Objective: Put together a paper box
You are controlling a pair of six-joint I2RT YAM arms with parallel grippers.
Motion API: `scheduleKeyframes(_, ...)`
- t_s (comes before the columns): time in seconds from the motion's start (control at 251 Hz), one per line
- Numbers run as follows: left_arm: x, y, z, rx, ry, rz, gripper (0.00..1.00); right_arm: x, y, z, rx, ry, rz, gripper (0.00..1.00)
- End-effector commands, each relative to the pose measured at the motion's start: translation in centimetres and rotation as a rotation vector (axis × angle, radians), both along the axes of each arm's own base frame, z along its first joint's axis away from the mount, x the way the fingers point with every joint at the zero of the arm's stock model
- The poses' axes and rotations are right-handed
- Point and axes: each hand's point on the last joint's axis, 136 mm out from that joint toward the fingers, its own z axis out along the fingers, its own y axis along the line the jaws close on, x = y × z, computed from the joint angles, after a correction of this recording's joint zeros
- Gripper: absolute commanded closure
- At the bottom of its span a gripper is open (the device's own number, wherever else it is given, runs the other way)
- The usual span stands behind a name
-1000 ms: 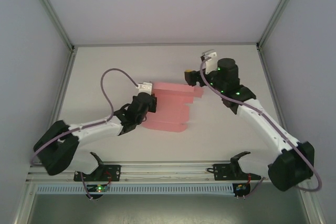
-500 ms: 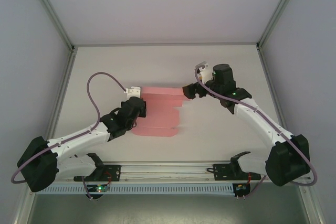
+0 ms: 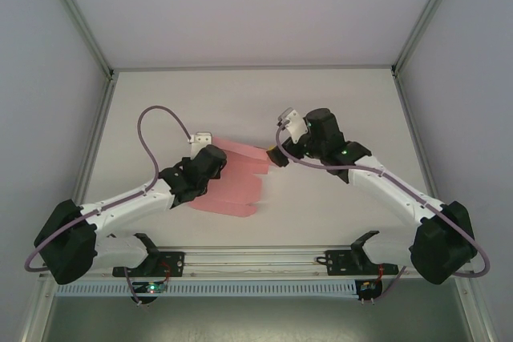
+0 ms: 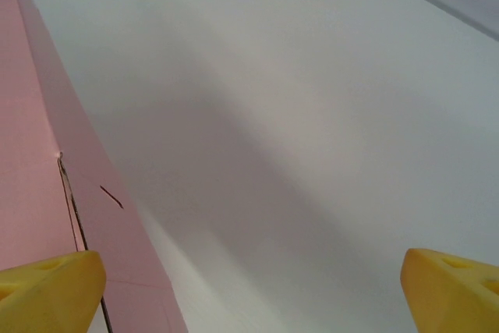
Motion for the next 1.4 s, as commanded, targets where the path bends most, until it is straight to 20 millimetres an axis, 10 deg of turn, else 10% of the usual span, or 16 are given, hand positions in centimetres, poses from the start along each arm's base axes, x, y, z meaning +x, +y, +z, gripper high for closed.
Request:
scheduleKeyframes(0.0, 1.1, -2.6, 2.7, -0.155, -0.051, -0.008, 1.00, -1.8, 1.6, -0.8, -0.060, -0.041, 0.114, 0.02)
scheduleKeyframes(0.14, 1.2, -2.3, 3.1, -0.137, -0.044, 0.010, 1.00, -1.3, 0.8, -0.1, -0.126, -0.132, 0.081, 0.02)
scheduleKeyframes(0.351, 0.3, -0.2, 2.3, -0.028, 0.005, 0.058, 1.00, 0.8, -5.9, 6.9, -0.289, -0.495, -0.160, 0.02)
scheduleKeyframes(0.587, -0.9, 0.2, 1.6, -0.056, 0.097, 0.107, 1.00, -6.0, 1.8, 7.1, -0.247, -0.770, 0.415, 0.16)
scheduleKeyframes(0.978, -1.4, -0.7, 2.5, -0.178, 0.093, 0.100, 1.00, -0.6, 5.8, 5.0, -0.398, -0.888, 0.326, 0.62)
scheduleKeyframes(1.397, -1.5, -0.6, 2.3, -0.173, 0.103, 0.109, 1.00, 1.3, 6.1, 3.6, -0.480, -0.912, 0.265, 0.67)
